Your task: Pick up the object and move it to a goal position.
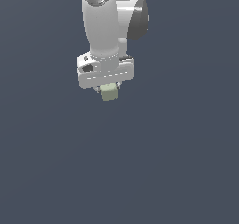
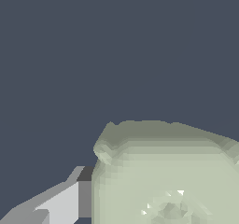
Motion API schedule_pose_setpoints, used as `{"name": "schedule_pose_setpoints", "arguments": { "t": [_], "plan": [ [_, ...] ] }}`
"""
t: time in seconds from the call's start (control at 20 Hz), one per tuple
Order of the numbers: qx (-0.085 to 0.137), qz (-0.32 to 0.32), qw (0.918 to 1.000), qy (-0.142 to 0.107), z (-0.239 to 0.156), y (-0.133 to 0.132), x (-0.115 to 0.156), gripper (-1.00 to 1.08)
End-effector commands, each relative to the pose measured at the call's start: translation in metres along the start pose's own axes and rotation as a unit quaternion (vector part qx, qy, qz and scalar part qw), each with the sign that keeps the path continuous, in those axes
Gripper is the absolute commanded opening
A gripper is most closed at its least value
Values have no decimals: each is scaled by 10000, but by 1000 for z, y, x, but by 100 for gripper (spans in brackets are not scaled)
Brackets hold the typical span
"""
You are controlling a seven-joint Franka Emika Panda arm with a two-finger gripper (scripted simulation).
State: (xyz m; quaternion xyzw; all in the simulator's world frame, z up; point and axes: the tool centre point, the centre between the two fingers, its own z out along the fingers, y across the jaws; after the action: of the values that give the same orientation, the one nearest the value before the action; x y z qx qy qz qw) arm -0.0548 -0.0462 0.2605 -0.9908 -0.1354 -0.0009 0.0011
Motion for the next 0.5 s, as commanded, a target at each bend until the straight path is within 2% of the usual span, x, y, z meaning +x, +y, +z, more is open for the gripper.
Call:
{"name": "schedule_pose_setpoints", "arguments": {
  "t": [0.0, 0.45],
  "plan": [
    [4, -3, 10000, -3, -28, 13, -7, -100],
    [2, -1, 10000, -5, -122, 58, -27, -100]
  ]
}}
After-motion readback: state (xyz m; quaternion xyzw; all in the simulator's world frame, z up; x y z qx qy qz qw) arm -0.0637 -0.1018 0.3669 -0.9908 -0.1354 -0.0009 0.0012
